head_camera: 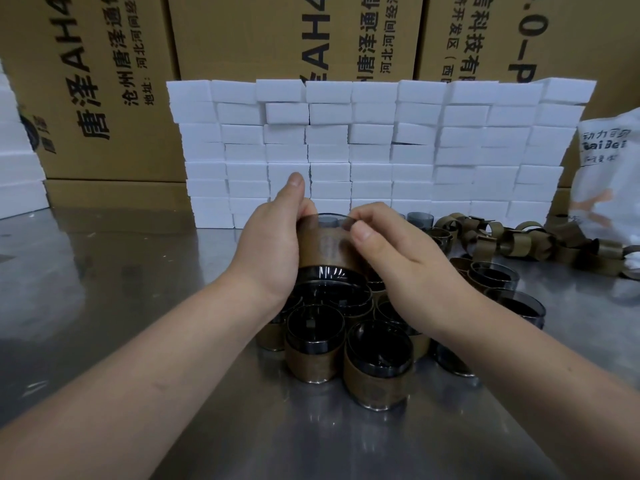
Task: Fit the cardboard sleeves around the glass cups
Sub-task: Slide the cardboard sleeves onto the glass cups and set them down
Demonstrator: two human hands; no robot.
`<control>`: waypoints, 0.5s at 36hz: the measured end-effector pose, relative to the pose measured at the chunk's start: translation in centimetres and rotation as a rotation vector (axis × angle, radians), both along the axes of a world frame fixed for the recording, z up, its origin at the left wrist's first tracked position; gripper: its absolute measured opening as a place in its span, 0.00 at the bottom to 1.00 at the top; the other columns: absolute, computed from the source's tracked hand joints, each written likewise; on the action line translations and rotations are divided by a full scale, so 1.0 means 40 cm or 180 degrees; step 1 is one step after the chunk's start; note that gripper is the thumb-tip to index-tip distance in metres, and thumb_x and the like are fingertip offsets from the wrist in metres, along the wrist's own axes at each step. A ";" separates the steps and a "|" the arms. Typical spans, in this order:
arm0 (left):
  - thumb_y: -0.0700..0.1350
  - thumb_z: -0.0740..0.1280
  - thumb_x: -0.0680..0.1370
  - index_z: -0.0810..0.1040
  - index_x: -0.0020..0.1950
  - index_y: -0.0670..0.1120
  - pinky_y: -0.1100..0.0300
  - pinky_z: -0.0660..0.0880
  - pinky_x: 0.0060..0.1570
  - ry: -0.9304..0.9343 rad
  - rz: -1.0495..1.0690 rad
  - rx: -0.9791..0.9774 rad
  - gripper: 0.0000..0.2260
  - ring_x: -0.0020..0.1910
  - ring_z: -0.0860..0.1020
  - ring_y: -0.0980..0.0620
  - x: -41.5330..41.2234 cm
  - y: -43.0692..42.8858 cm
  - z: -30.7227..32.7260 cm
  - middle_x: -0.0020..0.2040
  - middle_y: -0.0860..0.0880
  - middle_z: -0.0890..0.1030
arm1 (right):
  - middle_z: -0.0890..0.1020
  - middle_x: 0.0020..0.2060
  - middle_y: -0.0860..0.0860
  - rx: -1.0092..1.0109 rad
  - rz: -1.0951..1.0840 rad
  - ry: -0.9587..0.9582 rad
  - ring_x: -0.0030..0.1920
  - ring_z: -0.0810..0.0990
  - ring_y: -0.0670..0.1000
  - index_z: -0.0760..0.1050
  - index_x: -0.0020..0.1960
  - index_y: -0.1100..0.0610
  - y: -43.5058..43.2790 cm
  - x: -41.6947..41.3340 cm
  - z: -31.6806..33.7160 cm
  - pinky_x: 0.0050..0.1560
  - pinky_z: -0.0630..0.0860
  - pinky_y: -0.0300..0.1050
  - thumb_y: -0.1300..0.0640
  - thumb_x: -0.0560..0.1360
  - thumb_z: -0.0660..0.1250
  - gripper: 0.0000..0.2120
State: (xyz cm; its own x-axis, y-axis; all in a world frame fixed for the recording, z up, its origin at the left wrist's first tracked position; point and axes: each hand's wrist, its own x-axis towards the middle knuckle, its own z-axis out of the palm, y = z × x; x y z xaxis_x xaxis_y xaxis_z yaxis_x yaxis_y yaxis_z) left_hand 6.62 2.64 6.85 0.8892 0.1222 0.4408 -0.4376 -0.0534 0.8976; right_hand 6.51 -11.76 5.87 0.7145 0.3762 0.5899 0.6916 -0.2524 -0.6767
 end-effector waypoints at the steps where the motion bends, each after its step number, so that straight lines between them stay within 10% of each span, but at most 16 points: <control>1: 0.63 0.54 0.70 0.66 0.22 0.50 0.50 0.60 0.39 -0.0006 0.0000 0.0033 0.22 0.29 0.63 0.49 0.001 0.000 -0.001 0.26 0.49 0.64 | 0.79 0.39 0.43 0.0041 -0.0054 -0.0035 0.44 0.77 0.45 0.73 0.44 0.44 -0.001 0.000 0.002 0.49 0.72 0.43 0.42 0.72 0.56 0.10; 7: 0.63 0.54 0.71 0.68 0.22 0.50 0.54 0.62 0.37 0.0100 0.0082 -0.0006 0.23 0.28 0.65 0.50 0.007 0.005 0.006 0.26 0.49 0.66 | 0.80 0.42 0.38 -0.0091 -0.0334 -0.0021 0.47 0.76 0.36 0.74 0.47 0.40 0.000 0.009 0.001 0.49 0.72 0.32 0.42 0.70 0.57 0.09; 12: 0.59 0.55 0.78 0.69 0.28 0.49 0.58 0.66 0.33 0.0320 0.0643 0.0004 0.23 0.23 0.72 0.54 0.026 0.020 0.016 0.24 0.52 0.73 | 0.77 0.59 0.41 -0.0418 -0.0514 -0.0001 0.60 0.73 0.42 0.68 0.68 0.45 0.000 0.011 -0.009 0.63 0.70 0.45 0.44 0.75 0.60 0.22; 18: 0.51 0.59 0.78 0.72 0.37 0.49 0.56 0.74 0.43 0.0703 0.1056 -0.0506 0.12 0.33 0.73 0.54 0.052 0.056 0.032 0.30 0.51 0.76 | 0.77 0.58 0.39 -0.0575 -0.0621 -0.0007 0.56 0.75 0.39 0.71 0.64 0.44 0.002 0.010 -0.010 0.59 0.70 0.41 0.40 0.69 0.58 0.25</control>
State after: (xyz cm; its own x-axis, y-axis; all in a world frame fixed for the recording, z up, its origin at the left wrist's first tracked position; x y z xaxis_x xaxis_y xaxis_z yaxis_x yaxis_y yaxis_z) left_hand 8.72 4.87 8.14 0.8612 0.4686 0.1968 -0.2164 -0.0122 0.9762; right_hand 6.89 -11.68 5.47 0.7826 0.3307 0.5274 0.6195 -0.4977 -0.6071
